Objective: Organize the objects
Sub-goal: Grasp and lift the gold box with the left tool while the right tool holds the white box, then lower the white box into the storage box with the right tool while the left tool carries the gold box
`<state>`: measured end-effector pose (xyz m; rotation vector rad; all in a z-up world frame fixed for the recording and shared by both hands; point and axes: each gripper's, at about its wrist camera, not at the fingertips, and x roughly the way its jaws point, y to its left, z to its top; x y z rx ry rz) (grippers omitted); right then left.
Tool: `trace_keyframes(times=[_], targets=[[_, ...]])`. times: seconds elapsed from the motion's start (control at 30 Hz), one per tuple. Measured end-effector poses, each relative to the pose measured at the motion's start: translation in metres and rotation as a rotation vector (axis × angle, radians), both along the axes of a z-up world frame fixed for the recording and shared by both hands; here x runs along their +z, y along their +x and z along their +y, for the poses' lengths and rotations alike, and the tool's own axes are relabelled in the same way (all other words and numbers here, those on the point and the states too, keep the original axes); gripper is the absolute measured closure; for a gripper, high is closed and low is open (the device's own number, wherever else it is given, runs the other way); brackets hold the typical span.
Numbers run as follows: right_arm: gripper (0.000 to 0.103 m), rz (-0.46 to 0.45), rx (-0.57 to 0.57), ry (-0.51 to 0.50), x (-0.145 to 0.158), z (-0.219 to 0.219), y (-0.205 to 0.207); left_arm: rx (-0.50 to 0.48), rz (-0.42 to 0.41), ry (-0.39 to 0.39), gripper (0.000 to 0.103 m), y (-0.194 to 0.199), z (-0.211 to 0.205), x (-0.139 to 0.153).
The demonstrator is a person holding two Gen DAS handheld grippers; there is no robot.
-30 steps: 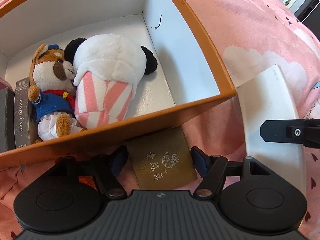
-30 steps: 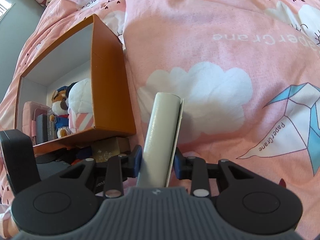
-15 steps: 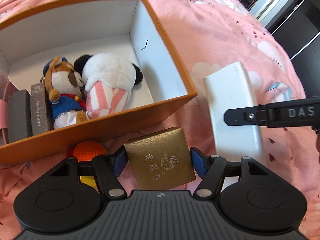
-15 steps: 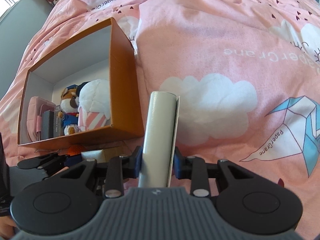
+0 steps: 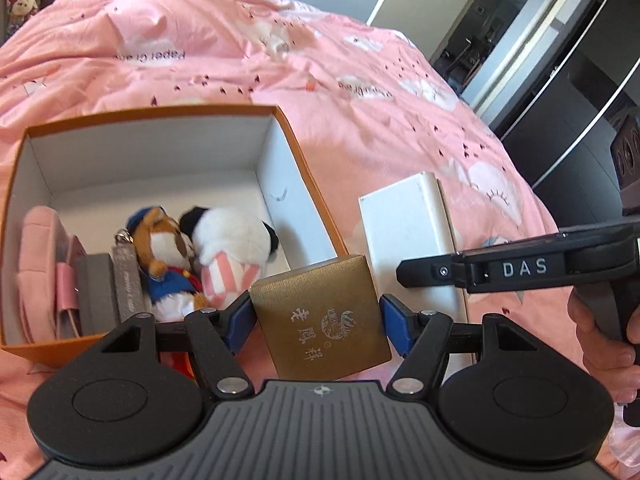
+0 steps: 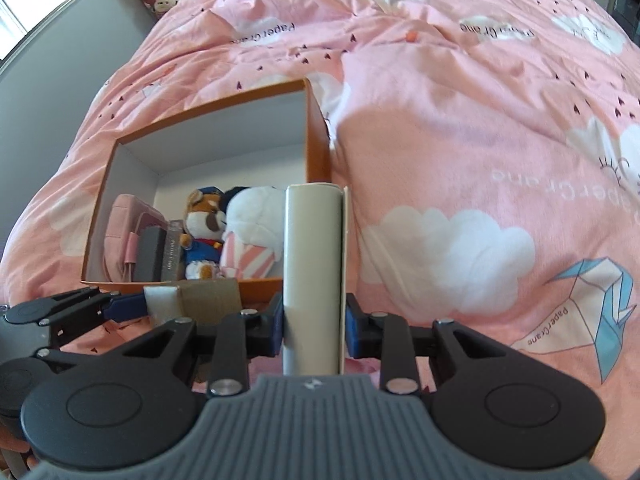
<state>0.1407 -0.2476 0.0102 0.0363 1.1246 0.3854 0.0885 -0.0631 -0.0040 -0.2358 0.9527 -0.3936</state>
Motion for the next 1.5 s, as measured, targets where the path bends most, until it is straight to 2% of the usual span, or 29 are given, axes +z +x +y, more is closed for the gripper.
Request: trace_keyframes(times=[0.37,0.57,0.77,0.97,1.27,1.5], targets=[[0.072,-0.066,0.053,0.012,0.022,0.034,0.01,0.103,-0.029,-0.028,0.027,0.021,0.044,0.014],[0.072,-0.1,0.091,0.019,0.032,0.06,0.029,0.128,-0.008,-0.055,0.027,0.041,0.064,0.006],[0.072,-0.122,0.113,-0.025,0.031,0.085,0.056,0.144,0.013,-0.068,0.027,0.062,0.08,-0.007],[0.072,-0.154,0.122,-0.103,0.018,0.104,0.077,0.136,0.042,-0.084,0.027,0.079,0.081,-0.019],[0.072,-0.187,0.082,-0.301,-0.023,0.122,0.091,0.158,0.081,-0.078,0.027,0.09,0.081,-0.037],[0.072,-0.112,0.057,-0.365,-0.05,0.132,0.09,0.176,0.084,-0.071,0.027,0.093,0.088,-0.039]])
